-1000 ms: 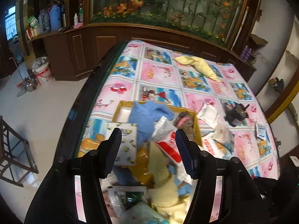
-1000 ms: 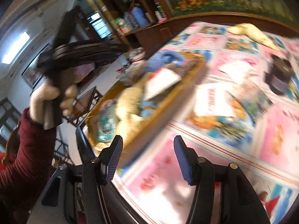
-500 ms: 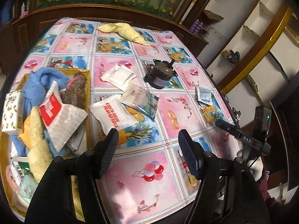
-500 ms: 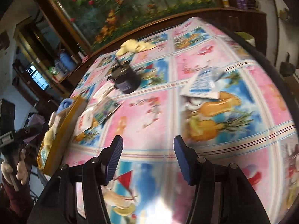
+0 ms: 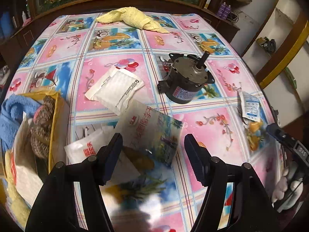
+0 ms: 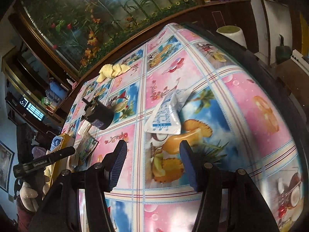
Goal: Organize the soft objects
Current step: 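Grasp the clear Dole snack bag with the left tool while the right tool grasps the white-blue printed sachet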
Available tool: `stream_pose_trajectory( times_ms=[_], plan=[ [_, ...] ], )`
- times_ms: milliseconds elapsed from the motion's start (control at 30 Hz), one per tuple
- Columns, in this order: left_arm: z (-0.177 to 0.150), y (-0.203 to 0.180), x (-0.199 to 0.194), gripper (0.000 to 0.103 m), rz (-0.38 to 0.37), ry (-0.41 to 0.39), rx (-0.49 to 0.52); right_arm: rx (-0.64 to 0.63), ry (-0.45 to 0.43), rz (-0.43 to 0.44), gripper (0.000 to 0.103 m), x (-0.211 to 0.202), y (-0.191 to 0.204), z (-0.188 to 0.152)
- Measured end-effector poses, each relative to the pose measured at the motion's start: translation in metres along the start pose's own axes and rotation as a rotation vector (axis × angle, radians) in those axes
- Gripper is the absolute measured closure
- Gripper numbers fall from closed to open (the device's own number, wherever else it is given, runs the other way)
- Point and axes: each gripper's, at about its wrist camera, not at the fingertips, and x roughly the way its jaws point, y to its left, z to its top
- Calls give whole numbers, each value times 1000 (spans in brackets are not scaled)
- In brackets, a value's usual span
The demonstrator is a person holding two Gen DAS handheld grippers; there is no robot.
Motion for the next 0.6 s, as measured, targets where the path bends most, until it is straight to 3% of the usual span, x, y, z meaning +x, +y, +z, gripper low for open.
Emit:
stream_pose_trajectory(
  times_ms=[167, 233, 367, 500, 600],
  plan=[
    [16, -9, 34, 36, 158, 23, 41, 12, -45, -53, 46, -5, -14, 27],
    [14, -15, 43, 23, 181, 27, 73, 3, -47, -83, 46, 1, -16, 38],
    [6, -29, 44, 23, 102, 78, 127, -39, -15, -135, 46, 25, -10, 49],
    [-15, -52, 36, 24, 34, 101, 223, -173, 54, -205, 47, 56, 10, 46],
    [-34, -71, 26, 24, -38, 120, 286, -229, 113, -204, 66, 73, 20, 38]
  ],
)
